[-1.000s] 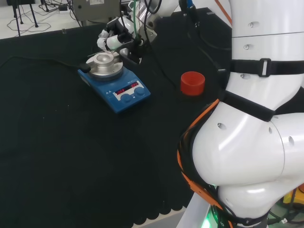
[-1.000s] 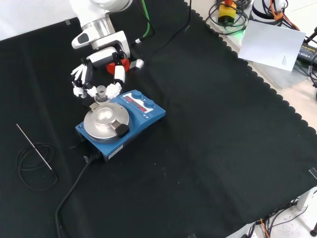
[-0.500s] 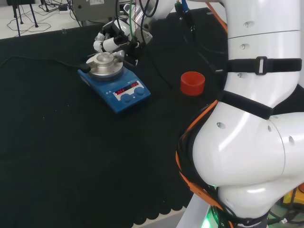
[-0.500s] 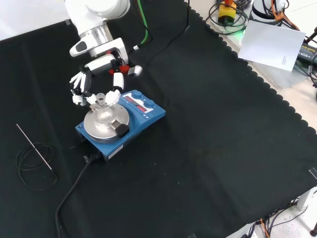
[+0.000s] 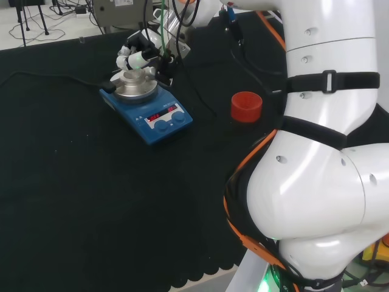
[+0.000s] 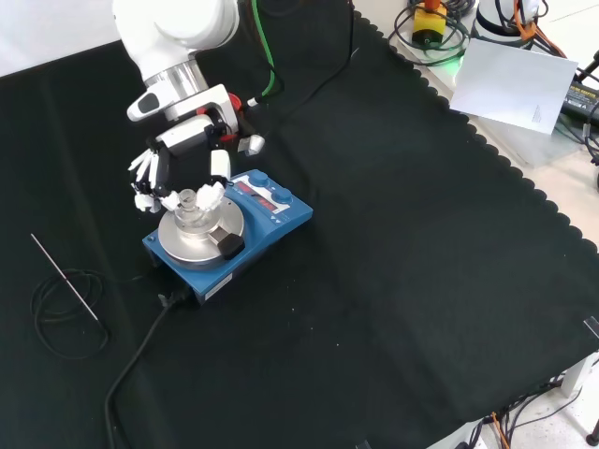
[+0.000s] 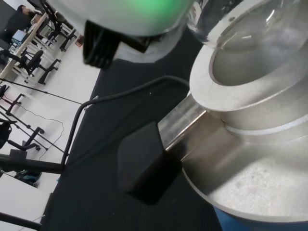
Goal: Place the round-bottom flask on the heater.
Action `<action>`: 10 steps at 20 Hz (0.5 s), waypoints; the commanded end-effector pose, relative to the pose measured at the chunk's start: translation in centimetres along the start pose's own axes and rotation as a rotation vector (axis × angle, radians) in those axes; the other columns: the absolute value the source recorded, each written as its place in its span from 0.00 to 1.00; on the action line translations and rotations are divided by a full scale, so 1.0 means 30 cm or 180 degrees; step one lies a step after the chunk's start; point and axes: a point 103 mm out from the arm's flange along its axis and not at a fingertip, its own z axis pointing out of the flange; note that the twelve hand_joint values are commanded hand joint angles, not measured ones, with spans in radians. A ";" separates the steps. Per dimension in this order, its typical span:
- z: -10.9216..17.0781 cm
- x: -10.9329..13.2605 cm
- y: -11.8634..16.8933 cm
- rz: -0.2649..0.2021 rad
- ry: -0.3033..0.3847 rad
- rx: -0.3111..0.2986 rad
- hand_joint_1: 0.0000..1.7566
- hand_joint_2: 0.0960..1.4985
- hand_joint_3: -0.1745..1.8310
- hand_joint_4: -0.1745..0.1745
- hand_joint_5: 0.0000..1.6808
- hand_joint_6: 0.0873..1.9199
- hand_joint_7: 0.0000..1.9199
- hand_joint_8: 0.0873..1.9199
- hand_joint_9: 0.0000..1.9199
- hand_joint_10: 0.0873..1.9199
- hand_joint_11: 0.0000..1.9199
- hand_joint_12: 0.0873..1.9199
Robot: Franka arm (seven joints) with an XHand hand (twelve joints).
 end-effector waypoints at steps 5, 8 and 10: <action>0.006 -0.037 0.002 0.0073 0.0000 0.0000 0.64 0.34 0.54 0.96 0.71 0.47 0.31 0.25 0.39 0.24 0.12 0.67; 0.003 -0.048 0.000 0.0096 0.0010 -0.0007 0.64 0.34 0.54 0.96 0.71 0.47 0.31 0.25 0.39 0.24 0.12 0.67; 0.000 -0.052 -0.001 0.0099 0.0007 -0.0009 0.64 0.34 0.54 0.96 0.71 0.46 0.31 0.25 0.39 0.24 0.12 0.67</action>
